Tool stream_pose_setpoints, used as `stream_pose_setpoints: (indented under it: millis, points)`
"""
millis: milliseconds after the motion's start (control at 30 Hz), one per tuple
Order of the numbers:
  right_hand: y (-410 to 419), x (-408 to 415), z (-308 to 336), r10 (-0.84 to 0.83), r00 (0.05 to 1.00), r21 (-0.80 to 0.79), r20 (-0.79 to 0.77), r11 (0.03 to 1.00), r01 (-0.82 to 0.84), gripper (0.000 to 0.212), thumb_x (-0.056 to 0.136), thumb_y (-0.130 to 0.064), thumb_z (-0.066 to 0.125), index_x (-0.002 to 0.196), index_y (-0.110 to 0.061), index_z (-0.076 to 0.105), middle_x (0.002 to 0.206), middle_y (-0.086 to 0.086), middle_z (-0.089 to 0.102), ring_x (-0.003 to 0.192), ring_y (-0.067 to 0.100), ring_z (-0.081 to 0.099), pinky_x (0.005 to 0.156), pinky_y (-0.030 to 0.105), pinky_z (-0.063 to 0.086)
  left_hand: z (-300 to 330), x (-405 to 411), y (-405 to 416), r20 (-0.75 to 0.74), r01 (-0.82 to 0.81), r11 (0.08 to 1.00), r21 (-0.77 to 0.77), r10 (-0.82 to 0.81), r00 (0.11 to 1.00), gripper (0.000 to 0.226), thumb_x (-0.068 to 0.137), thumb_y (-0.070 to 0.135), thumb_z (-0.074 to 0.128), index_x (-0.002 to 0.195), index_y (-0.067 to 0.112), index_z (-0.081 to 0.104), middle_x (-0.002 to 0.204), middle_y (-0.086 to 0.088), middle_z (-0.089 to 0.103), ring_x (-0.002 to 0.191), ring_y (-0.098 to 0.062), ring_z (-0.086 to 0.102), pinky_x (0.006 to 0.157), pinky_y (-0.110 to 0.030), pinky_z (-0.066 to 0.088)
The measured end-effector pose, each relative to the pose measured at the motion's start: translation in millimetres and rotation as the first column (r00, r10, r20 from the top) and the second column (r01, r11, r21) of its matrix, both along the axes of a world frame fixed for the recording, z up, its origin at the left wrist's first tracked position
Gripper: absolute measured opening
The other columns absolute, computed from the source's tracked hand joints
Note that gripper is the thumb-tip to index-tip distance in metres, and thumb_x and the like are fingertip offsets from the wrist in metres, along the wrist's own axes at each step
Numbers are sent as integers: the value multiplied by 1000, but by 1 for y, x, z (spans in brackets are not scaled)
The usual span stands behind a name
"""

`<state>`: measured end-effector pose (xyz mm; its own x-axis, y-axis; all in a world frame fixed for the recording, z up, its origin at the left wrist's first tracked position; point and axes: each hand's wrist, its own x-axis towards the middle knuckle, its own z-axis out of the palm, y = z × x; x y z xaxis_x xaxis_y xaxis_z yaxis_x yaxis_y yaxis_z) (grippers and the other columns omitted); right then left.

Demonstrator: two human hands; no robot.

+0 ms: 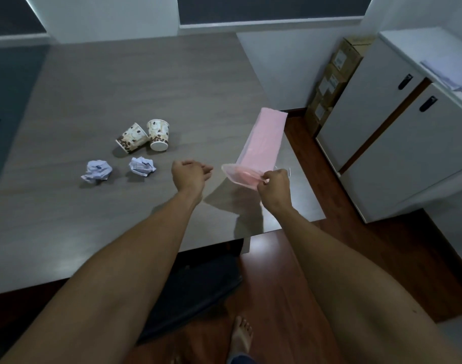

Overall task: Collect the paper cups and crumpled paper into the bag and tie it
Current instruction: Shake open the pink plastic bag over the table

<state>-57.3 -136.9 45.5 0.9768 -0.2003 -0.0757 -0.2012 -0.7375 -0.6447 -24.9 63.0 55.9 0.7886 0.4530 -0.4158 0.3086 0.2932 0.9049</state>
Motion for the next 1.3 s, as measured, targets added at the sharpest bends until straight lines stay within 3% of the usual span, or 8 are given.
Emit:
stream_pose_setpoints:
  millis: [200,500,667,800,933,1033,1133,1300]
  points:
    - [44,-33,50,80,996,140,-50,987,-73,22,93,-5,60,109,-3,76,96,5,68,86,20,61,74,26,47,45,-54,30,-280,404,913,-51,-402,872,31,87,36,74,106,15,62,99,-6,60,88,-24,66,85,-41,58]
    - [88,-75,74,132,984,443,-119,894,-66,34,80,1,71,112,-9,67,94,2,67,82,21,64,66,28,51,81,-79,59,-121,183,954,-237,-216,969,19,88,-12,48,89,-1,63,80,-15,66,66,-21,63,53,-27,58]
    - [126,-84,97,155,925,639,-347,761,112,52,74,-54,73,112,-18,68,113,7,72,102,26,66,93,44,54,101,-100,90,-135,285,945,-159,-306,942,21,82,-7,46,83,2,65,84,-16,69,70,-28,65,62,-35,58]
    - [157,-84,104,37,963,670,-266,726,156,17,84,-9,68,99,-3,70,87,13,71,82,31,67,71,42,60,110,-107,118,-147,288,952,-100,-300,942,14,71,10,49,79,12,61,84,-11,63,69,-26,61,67,-35,52]
    - [171,-84,116,-134,968,704,-214,665,248,12,87,-6,58,97,-3,63,84,9,62,67,22,57,51,28,47,121,-121,161,-29,301,924,236,-303,953,5,84,14,60,88,13,62,72,0,57,59,-17,51,42,-15,37]
    - [179,-86,126,-123,983,685,-139,704,185,31,88,-20,60,115,-4,58,96,8,63,75,20,59,54,27,44,116,-126,206,-80,337,698,631,-374,924,19,77,14,65,96,14,63,84,-3,67,70,-19,63,53,-18,49]
    - [185,-85,131,-146,988,688,-57,711,145,20,84,-9,59,102,-7,65,88,9,68,70,22,65,50,27,50,119,-132,238,-76,159,526,836,-177,981,12,85,5,54,90,7,64,101,-21,70,95,-39,66,80,-42,56]
    - [189,-79,129,-465,884,555,56,750,359,19,96,-5,51,115,-7,52,114,12,60,98,26,59,82,35,51,130,-133,259,-133,-149,814,561,267,955,30,98,8,45,123,11,60,138,-15,52,97,-38,61,73,-30,56]
